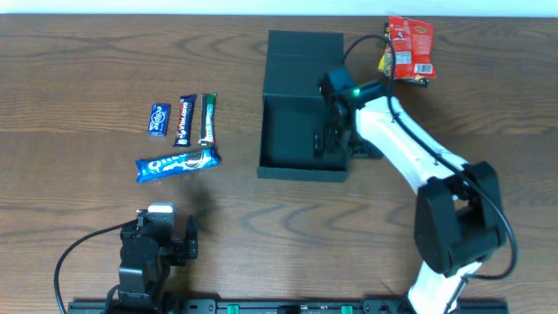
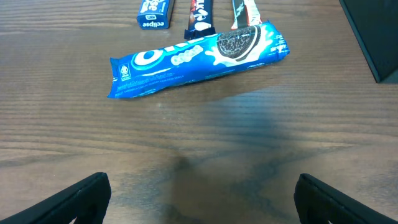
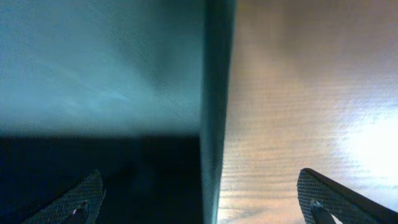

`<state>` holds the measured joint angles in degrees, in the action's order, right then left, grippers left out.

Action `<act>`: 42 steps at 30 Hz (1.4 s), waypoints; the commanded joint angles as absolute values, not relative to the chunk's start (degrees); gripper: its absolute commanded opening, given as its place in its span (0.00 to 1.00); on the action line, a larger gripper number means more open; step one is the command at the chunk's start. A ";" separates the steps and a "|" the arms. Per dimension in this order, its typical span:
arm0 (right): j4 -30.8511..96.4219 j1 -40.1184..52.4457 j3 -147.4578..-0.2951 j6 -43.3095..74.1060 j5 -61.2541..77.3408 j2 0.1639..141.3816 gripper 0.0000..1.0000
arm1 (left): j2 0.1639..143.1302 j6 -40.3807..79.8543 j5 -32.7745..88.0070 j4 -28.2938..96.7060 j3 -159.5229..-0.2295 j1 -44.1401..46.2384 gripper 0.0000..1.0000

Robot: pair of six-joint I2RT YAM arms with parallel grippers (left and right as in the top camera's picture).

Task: Pack container
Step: 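Push the box lid open backward with the right gripper, then reach the right gripper to the red crisp bag and grasp it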

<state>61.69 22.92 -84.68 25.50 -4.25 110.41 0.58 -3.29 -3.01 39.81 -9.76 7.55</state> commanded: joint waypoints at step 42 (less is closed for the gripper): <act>44.82 -6.31 -123.81 1.37 -3.75 134.23 0.99 | 0.23 -4.08 -3.36 40.88 -9.26 7.53 0.95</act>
